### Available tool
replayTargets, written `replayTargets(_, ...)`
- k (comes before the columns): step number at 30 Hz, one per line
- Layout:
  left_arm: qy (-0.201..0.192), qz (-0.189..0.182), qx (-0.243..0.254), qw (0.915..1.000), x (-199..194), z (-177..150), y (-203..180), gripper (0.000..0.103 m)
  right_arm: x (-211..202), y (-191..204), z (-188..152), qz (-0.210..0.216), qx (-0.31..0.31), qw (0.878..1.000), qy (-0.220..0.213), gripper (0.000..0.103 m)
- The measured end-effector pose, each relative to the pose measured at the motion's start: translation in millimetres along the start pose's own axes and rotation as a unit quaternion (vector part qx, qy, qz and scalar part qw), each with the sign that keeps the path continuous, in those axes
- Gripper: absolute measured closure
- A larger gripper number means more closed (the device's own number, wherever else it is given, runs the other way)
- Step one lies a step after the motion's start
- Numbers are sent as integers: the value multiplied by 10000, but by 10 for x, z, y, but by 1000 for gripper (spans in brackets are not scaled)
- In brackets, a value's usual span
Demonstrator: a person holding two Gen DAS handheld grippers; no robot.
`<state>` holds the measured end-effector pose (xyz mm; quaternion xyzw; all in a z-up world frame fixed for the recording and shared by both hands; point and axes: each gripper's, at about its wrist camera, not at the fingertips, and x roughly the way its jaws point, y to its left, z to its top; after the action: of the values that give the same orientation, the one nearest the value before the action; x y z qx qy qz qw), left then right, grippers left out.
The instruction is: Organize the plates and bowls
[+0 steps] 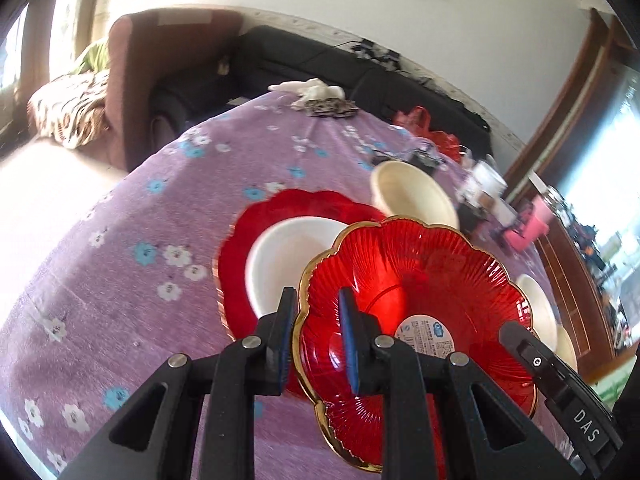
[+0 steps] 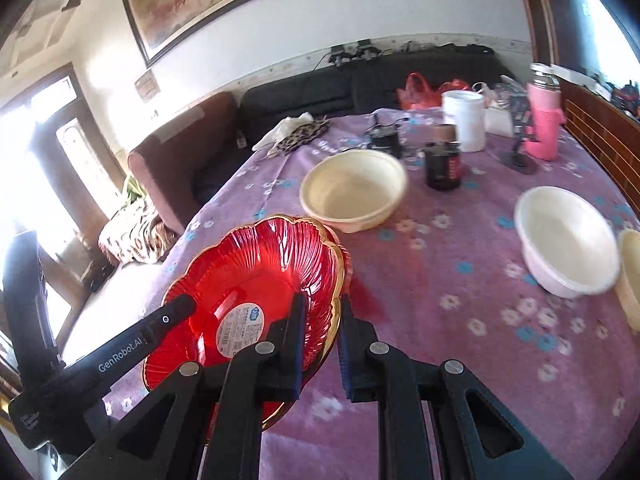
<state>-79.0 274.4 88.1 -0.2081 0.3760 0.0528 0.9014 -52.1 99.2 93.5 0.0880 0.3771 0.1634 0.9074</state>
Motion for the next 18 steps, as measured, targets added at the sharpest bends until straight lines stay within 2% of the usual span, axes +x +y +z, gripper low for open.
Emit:
replayTargets(11, 148, 348, -173, 9991, 448, 194, 283, 83, 675, 113, 166, -36, -61, 9990, 447, 87)
replayTargets(16, 230, 258, -250, 9991, 526, 241, 352, 83, 833, 127, 165, -103, -88, 9984, 555, 87)
replayTargets(18, 219, 218, -213, 9993, 519, 253, 330, 78, 869, 105, 172, -113, -70, 9983, 562, 87)
